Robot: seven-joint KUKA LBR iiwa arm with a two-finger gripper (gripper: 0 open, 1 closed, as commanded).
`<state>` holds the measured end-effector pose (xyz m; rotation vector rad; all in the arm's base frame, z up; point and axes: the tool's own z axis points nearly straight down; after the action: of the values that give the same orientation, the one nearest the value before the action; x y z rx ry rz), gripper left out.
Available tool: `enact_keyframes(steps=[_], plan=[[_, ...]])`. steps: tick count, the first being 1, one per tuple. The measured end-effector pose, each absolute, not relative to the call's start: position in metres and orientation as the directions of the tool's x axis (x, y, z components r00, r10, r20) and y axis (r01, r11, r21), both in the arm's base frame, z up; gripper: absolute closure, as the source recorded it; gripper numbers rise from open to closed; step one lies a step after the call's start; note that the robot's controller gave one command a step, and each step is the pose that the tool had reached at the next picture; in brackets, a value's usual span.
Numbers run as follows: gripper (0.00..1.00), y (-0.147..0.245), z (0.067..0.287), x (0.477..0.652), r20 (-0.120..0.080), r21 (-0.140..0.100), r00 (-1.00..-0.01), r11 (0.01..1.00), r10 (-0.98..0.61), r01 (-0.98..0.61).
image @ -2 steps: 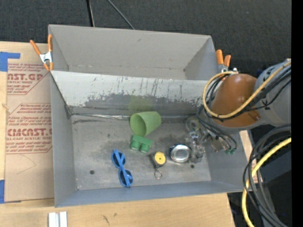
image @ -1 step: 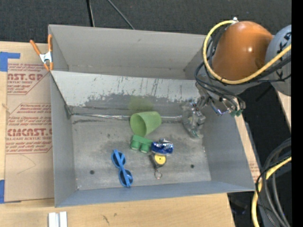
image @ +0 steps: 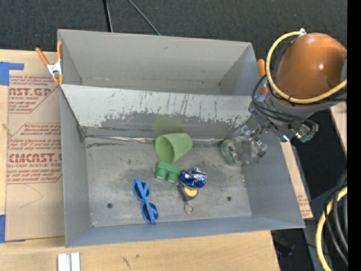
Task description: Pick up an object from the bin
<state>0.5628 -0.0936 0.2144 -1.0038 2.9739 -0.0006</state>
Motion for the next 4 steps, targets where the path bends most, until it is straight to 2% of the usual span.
enact_keyframes(steps=[1,2,3,4], plan=[[0.00,-0.093,0.214,0.563,-0.003,0.000,-0.795,0.795,-0.606,-0.606],[0.00,-0.039,0.065,0.569,0.002,0.006,-0.797,0.797,-0.604,-0.604],[0.00,0.009,0.070,0.554,-0.001,0.004,-0.847,0.847,-0.532,-0.532],[1.00,0.006,0.071,0.556,-0.005,-0.001,-0.848,0.848,-0.531,-0.531]])
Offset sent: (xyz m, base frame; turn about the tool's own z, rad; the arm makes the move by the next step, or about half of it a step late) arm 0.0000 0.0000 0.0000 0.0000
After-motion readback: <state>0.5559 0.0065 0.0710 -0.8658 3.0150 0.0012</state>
